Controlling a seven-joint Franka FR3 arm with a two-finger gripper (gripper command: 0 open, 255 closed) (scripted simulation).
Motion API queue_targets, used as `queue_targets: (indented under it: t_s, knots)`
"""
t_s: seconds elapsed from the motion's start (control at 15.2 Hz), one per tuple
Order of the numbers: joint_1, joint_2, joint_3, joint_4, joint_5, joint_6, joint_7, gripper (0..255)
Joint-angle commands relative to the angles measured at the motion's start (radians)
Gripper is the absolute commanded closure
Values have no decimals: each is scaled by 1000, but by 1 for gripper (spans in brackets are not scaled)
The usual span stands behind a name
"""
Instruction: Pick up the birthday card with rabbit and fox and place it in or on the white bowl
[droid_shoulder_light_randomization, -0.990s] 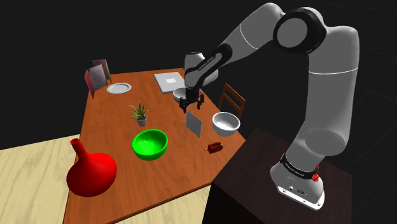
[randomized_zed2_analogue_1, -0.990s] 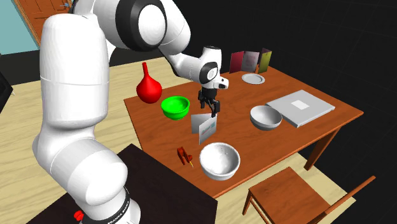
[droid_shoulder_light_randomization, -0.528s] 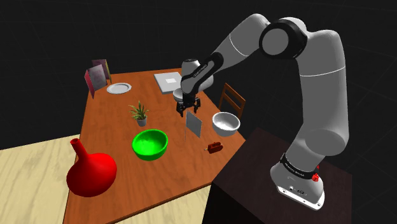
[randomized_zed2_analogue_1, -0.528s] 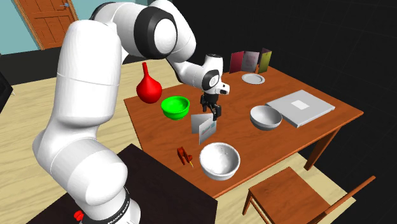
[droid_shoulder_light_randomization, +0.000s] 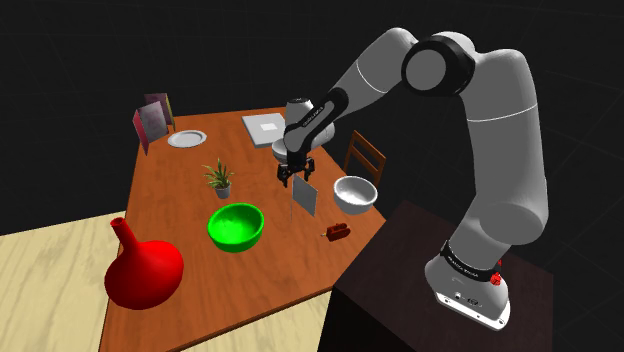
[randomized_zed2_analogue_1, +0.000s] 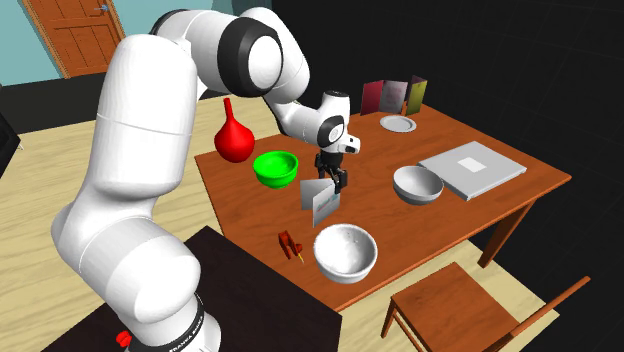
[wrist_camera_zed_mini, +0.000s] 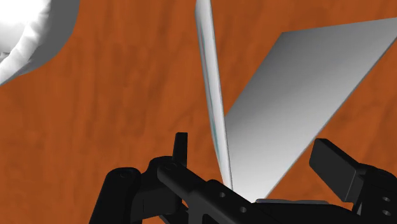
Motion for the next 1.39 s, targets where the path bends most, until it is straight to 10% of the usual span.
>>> queue_targets:
  t_s: [0.0, 0.07, 0.13, 1.32]
  knots:
    - [0, 0, 0, 0, 0, 0, 0, 0]
    - [0, 0, 0, 0, 0, 0, 0, 0]
    - [0, 0, 0, 0, 0, 0, 0, 255]
    - [2, -92, -3, -5, -5, -87, 4, 255]
